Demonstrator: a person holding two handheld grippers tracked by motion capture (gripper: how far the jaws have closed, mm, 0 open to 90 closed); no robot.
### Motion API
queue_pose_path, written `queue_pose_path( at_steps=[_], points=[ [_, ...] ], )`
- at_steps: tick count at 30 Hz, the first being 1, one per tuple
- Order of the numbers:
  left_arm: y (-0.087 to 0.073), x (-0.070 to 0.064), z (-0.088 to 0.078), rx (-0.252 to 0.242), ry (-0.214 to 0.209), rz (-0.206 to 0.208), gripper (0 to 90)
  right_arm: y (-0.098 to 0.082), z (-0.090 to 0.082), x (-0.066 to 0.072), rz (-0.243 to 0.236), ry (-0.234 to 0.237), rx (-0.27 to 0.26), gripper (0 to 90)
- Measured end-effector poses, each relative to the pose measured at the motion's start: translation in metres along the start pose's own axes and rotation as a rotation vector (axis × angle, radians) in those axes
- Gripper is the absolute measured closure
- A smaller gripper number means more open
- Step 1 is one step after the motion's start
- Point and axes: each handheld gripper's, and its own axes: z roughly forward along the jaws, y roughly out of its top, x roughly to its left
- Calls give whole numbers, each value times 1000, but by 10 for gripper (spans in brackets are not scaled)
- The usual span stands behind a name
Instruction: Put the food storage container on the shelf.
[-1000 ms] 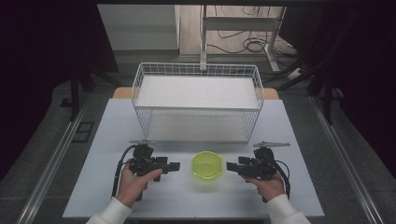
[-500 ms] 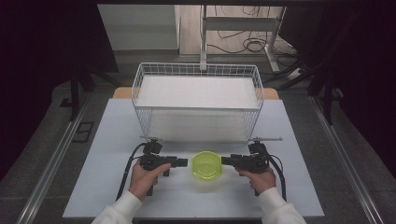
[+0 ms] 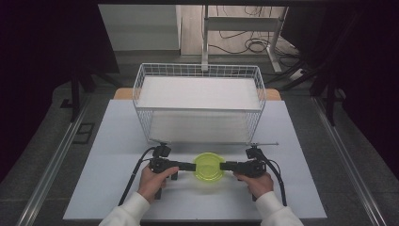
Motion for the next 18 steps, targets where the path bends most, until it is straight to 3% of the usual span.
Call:
queue_pose_path(
  at_steps=[6, 8, 10, 18],
  points=[
    [-3, 5, 7, 21, -34, -40, 579, -3, 1, -4, 35, 41, 2, 640],
    [-3, 5, 9, 26, -64, -45, 659, -4, 2, -4, 42, 53, 4, 702],
    [-3, 4, 11, 37, -66, -42, 737, -6, 2, -4, 68, 85, 6, 754],
    [-3, 2, 5, 20, -73, -48, 815, -7, -4, -2, 74, 121, -13, 812]
  ],
)
